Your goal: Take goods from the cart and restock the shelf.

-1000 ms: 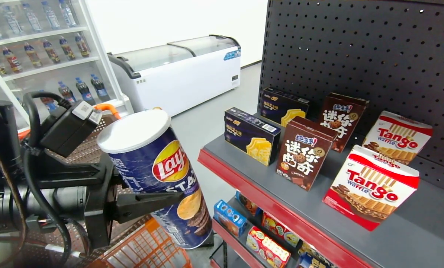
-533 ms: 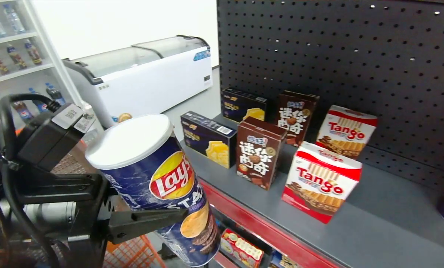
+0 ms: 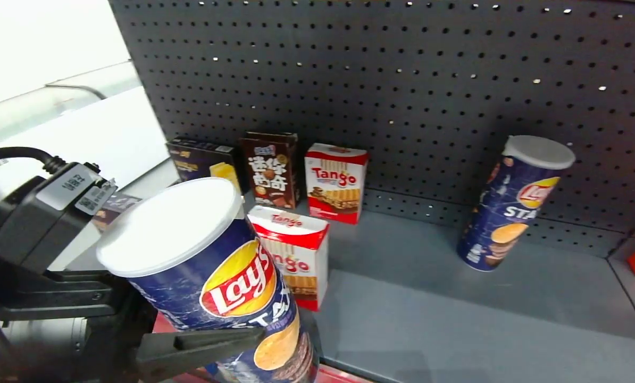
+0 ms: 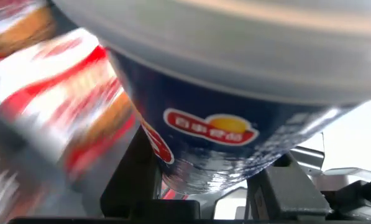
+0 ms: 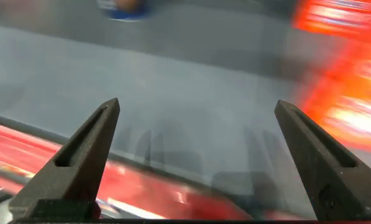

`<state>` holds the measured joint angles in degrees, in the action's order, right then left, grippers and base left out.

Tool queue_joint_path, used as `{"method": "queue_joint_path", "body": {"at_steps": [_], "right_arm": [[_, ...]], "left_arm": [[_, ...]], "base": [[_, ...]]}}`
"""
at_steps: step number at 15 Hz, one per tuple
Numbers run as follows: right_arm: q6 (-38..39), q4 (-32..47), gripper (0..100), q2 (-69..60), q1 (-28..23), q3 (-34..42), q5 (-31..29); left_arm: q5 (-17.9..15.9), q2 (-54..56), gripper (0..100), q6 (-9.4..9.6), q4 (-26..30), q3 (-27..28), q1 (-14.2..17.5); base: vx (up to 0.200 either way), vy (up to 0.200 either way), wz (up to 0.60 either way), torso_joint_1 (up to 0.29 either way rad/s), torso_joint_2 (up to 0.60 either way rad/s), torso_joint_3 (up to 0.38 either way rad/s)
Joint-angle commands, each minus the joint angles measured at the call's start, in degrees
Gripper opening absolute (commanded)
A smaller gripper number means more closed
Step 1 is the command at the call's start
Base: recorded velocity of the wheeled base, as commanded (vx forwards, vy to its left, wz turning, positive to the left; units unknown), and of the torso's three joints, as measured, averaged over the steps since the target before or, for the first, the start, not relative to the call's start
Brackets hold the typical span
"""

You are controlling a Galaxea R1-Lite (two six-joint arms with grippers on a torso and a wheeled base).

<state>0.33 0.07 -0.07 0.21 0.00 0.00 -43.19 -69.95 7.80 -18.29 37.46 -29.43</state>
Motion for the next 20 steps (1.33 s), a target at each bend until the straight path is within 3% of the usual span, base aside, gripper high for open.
{"method": "queue_joint_path", "body": {"at_steps": [1, 4, 20], "right_arm": [[0.0, 0.0, 100, 0.1, 0.0, 0.0, 0.1], [0.0, 0.0, 100, 0.1, 0.0, 0.0, 0.0], [0.0, 0.0, 100, 0.1, 0.1, 0.0, 0.1]], "left_arm": [[0.0, 0.2, 0, 0.02, 0.0, 0.0, 0.0], [0.1, 0.1, 0, 0.02, -0.1, 0.0, 0.0], [0.3, 0.1, 0, -0.16, -0.4, -2.2, 0.6]], "base": [[0.0, 0.0, -0.6, 0.002, 0.01, 0.007], [0.0, 0.0, -0.6, -0.001, 0.0, 0.004], [0.0, 0.0, -0.04, 0.0, 0.0, 0.0]]}}
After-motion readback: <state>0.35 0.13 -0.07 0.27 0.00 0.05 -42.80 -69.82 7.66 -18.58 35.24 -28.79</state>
